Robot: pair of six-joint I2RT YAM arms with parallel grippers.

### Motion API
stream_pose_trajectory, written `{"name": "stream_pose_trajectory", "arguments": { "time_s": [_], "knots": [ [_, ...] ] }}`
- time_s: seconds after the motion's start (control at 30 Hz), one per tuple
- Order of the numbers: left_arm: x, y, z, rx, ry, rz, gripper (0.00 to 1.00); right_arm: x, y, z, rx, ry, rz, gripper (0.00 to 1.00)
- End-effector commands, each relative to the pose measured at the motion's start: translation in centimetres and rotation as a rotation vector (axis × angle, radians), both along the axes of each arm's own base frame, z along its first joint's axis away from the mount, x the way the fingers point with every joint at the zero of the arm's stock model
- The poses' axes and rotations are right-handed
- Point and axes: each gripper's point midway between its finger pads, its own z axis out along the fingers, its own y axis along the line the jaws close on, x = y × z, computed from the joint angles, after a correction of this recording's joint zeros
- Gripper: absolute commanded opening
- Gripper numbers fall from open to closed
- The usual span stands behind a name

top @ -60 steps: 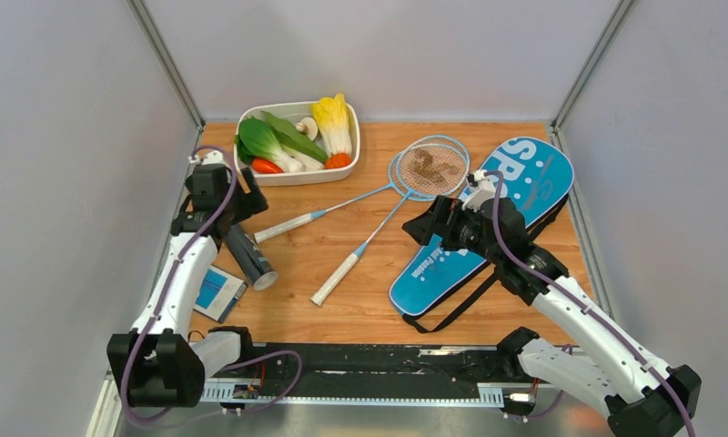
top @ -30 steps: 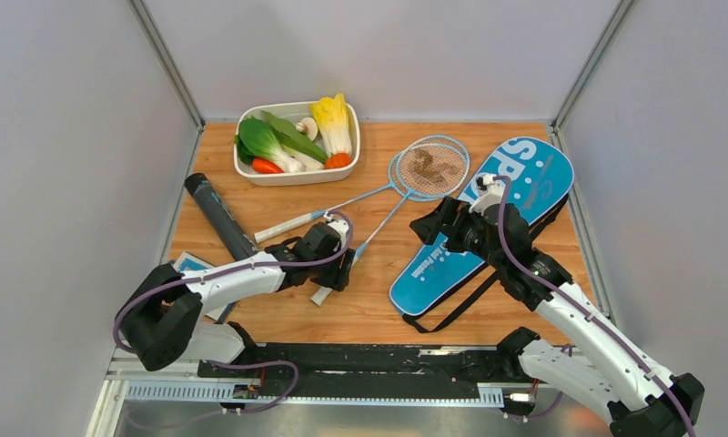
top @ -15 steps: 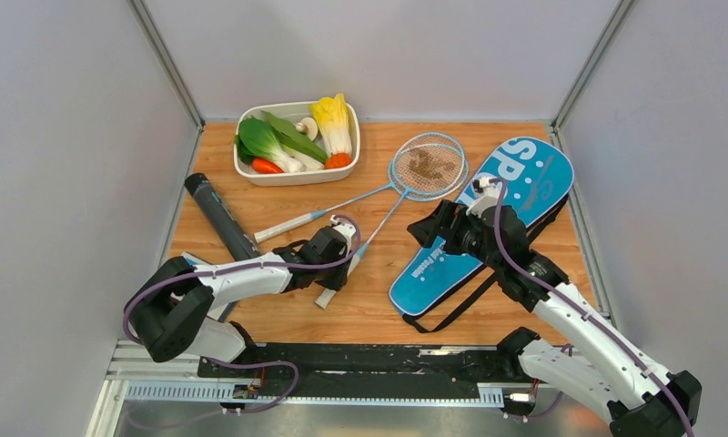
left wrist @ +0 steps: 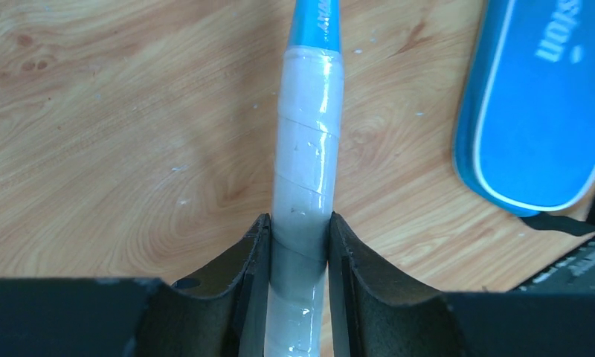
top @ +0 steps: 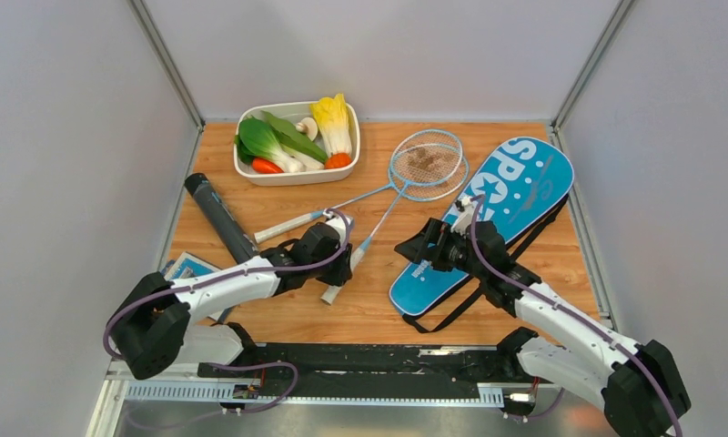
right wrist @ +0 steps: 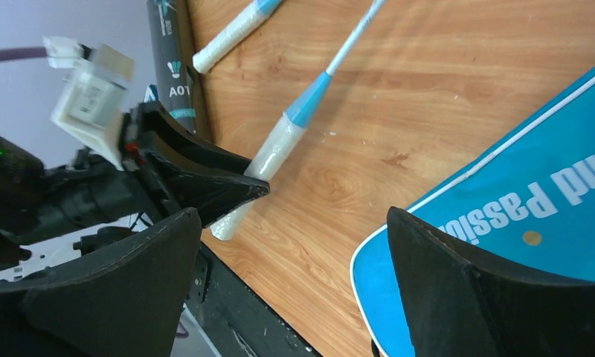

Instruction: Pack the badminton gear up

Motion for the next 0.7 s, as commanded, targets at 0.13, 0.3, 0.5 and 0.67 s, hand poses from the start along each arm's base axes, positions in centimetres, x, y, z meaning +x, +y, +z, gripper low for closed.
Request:
{"name": "stream_pose_trajectory", "arguments": {
  "time_s": [0.13, 0.3, 0.5, 0.67],
  "knots": [
    [0.2, -4.0, 6.1, -0.290, -0.055, -0.017, 0.00, 0.2, 3.5, 1.7, 0.262, -0.036, 0.098, 0.89],
    [0.2, -4.7, 7.5, -0.361, -0.065, -0.015, 0.00, 0.9, 4.7, 0.7, 0.311, 0.028, 0.107, 0.83],
    [0.0, -5.6, 8.6, -0.466, -0.081, -0.018, 0.00, 1.4, 6.7, -0.8, 0.379, 0.167, 0.141, 0.77],
    [-0.2, -6.1, 9.0, -0.502, -0.094, -0.033, 0.00, 1.8, 7.9, -0.8, 0.426, 0.182, 0.166, 0.72]
  ]
}}
